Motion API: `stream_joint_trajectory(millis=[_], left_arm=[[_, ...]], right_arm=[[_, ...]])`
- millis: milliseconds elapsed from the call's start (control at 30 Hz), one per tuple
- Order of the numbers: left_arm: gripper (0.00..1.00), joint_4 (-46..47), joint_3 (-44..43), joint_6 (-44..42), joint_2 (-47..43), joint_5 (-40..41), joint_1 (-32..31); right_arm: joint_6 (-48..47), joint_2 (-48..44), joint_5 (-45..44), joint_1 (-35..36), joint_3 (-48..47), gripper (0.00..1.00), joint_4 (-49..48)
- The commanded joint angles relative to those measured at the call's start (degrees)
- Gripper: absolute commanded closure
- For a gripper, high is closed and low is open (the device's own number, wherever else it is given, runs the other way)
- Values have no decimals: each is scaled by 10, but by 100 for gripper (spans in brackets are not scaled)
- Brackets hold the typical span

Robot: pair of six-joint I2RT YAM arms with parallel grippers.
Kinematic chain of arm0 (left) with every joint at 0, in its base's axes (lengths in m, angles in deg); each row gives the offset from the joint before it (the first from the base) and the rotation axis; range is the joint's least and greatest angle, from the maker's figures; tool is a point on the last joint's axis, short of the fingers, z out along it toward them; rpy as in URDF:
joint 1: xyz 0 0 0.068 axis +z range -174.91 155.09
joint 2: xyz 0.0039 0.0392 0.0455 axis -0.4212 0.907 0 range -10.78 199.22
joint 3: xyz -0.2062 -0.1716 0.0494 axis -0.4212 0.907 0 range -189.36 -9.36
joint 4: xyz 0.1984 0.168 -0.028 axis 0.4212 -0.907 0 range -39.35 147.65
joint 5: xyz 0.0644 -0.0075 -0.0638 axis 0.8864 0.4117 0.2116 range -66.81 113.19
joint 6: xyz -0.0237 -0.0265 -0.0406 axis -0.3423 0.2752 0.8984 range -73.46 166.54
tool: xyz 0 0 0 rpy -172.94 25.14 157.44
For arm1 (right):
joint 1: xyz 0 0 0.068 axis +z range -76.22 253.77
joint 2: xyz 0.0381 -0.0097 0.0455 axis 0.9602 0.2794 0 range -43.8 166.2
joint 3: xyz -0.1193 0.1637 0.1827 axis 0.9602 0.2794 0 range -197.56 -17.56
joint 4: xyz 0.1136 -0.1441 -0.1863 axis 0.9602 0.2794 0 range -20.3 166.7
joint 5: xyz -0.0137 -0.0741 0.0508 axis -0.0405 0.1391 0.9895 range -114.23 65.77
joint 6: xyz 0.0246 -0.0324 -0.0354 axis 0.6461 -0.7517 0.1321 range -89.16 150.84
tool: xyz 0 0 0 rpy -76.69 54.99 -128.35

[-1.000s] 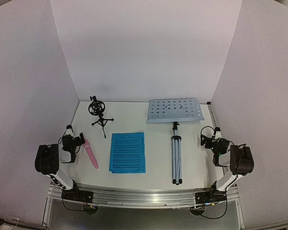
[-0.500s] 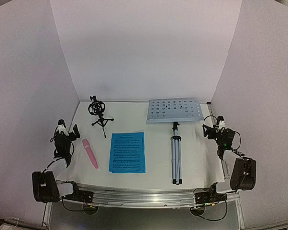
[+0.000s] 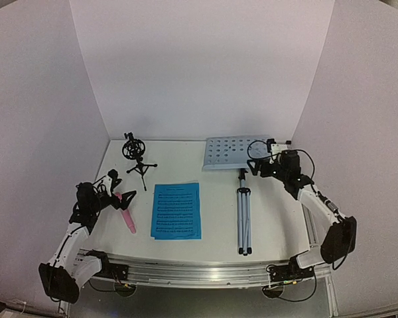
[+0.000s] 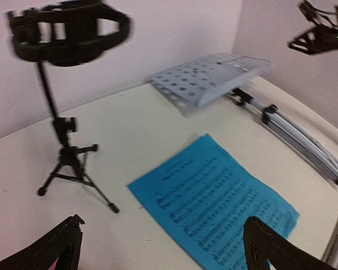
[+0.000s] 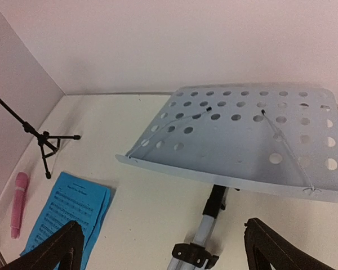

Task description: Set up the instrument practice props

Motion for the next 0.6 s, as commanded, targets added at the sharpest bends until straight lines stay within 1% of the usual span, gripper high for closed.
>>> stream_joint_trajectory(millis=[0,100,167,267,400,467,500,567], left_arm=[[0,-177,-70,-99,43,-123,-56],[0,-173,-95,-86,68,-121,-81],[0,-177,-117,-87,88,-150,-85],[0,-165,-137,-83,107,-186,-86],[0,-133,-135,-79,118,-182,-87],[0,-111,-131,-68,119,-168,-87],[1,-102,-128,-63,120,-156,-87],[0,-97,-126,-66,120,-144,-87]], right_arm=[[-9,117,-199,89,-132,5,239],[20,179,-239,123,-187,9,301],[49,204,-251,133,-204,13,315],[86,242,-246,134,-224,17,318],[115,298,-257,134,-256,23,330],[117,325,-259,134,-269,25,330],[113,339,-260,134,-280,27,331],[105,364,-268,134,-298,38,332]])
